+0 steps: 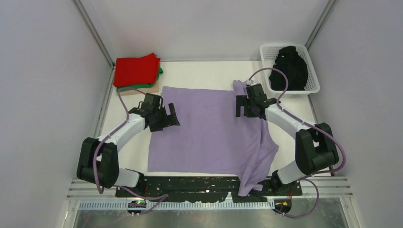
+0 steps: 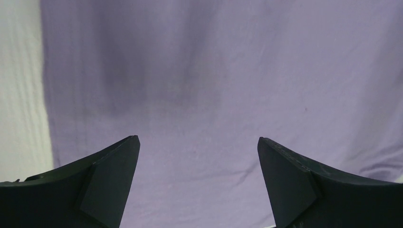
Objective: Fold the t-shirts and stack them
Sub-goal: Flatten out the tshirt
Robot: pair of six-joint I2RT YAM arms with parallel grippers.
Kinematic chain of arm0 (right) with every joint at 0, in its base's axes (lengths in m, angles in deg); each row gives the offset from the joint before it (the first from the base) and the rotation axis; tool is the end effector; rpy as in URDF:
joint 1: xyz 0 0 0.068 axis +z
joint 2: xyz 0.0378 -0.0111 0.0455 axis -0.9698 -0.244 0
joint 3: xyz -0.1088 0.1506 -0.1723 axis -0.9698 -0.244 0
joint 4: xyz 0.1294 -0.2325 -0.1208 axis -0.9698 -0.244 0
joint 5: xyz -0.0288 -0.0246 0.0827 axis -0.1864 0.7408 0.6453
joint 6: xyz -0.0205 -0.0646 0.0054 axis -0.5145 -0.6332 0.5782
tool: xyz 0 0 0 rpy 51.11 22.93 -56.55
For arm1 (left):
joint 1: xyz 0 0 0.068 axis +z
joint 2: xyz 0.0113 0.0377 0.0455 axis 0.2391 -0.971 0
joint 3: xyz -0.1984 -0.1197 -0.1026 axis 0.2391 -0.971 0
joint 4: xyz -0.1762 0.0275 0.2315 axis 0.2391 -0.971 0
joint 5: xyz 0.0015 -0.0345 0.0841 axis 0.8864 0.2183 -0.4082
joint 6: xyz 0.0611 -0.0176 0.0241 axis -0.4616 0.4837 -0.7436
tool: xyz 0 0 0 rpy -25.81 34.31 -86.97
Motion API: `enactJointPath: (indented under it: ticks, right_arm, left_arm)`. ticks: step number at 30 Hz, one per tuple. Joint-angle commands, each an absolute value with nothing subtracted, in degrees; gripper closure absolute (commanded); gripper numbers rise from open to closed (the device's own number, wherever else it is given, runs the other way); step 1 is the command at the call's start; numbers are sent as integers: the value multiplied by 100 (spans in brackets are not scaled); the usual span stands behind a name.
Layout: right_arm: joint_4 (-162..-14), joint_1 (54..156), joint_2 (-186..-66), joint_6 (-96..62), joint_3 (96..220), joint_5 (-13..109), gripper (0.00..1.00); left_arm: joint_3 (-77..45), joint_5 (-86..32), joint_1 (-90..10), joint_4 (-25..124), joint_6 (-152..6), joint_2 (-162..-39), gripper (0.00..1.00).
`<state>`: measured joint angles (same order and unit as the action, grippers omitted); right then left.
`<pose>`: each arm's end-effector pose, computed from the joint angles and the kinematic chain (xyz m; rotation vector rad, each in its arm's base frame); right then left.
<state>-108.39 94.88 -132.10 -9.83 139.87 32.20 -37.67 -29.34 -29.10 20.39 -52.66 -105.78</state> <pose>0.3428 0.1094 0.1729 -0.0430 2.4447 0.0702 0.3083 -0.0901 0.1585 -0.3466 2.6018 -0.4399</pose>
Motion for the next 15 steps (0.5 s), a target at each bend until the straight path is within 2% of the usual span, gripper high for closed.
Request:
enactJointPath:
  ticks: [1,8,10,15]
  right_arm:
    - [-11108,9477,-12829,-481,13456,3539,5]
    - [-10926,9353,-13707,-228,13637,3213,4]
    - [-10757,9166,-14069,-184,13918,3481,4]
    - [-10698,8915,-15086,-283,15076,4472,5]
  left_arm:
    - [-4293,-2419,-2988,2683,-5065,-10304,0]
    - [-4134,-2994,-2777,2690,-4763,-11348,0]
    - [-3952,-3235,-2583,2678,-4705,-11583,1]
    - [-3122,-2965,-2231,2536,-4682,-12179,0]
